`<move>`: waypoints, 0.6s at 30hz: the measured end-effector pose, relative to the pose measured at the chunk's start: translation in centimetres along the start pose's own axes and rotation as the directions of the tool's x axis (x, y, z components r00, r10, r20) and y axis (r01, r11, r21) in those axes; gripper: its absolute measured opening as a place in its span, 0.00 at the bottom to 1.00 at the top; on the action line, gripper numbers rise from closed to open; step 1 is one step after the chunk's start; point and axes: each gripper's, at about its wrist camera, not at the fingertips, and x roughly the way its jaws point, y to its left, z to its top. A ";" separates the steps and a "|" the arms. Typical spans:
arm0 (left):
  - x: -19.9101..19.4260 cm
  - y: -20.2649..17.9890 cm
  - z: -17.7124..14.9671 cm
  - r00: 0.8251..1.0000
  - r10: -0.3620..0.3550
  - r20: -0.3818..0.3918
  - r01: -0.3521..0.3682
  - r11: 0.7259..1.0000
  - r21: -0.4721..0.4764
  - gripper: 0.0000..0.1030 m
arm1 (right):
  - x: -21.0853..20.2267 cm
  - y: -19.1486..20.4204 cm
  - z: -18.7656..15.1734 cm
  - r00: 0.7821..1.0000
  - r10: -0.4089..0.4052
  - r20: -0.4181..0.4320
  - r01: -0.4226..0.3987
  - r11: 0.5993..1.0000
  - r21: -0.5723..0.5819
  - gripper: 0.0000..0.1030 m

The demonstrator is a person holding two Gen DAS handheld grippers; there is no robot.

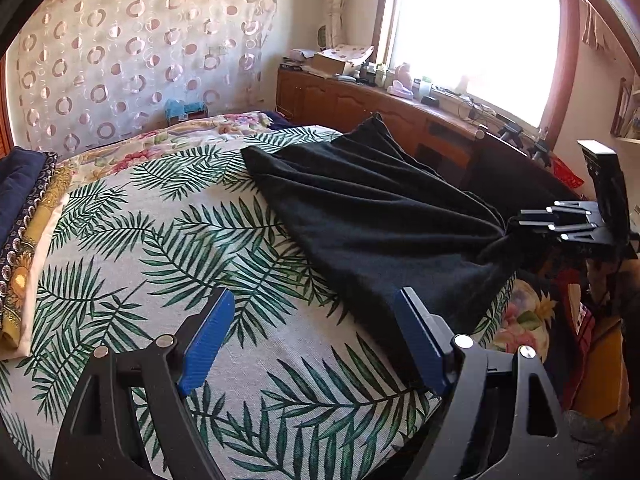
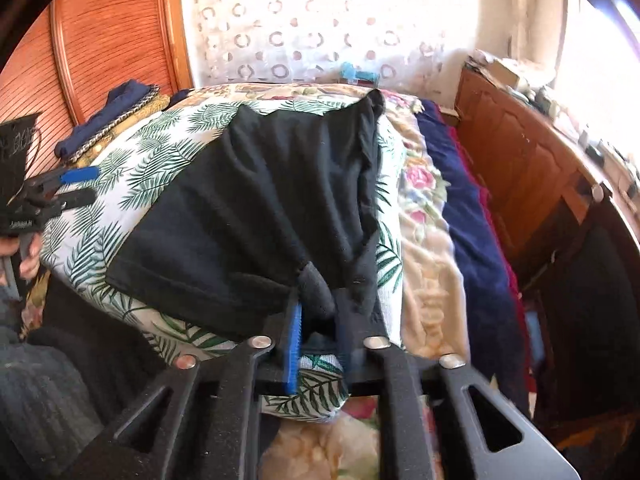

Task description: Fold small clothes

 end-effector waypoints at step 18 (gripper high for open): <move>2.2 0.6 1.2 1.000 0.001 -0.019 -0.002 1.000 -0.023 0.80 | 11.8 -2.3 9.4 0.995 0.082 0.055 -0.089 0.984 0.153 0.34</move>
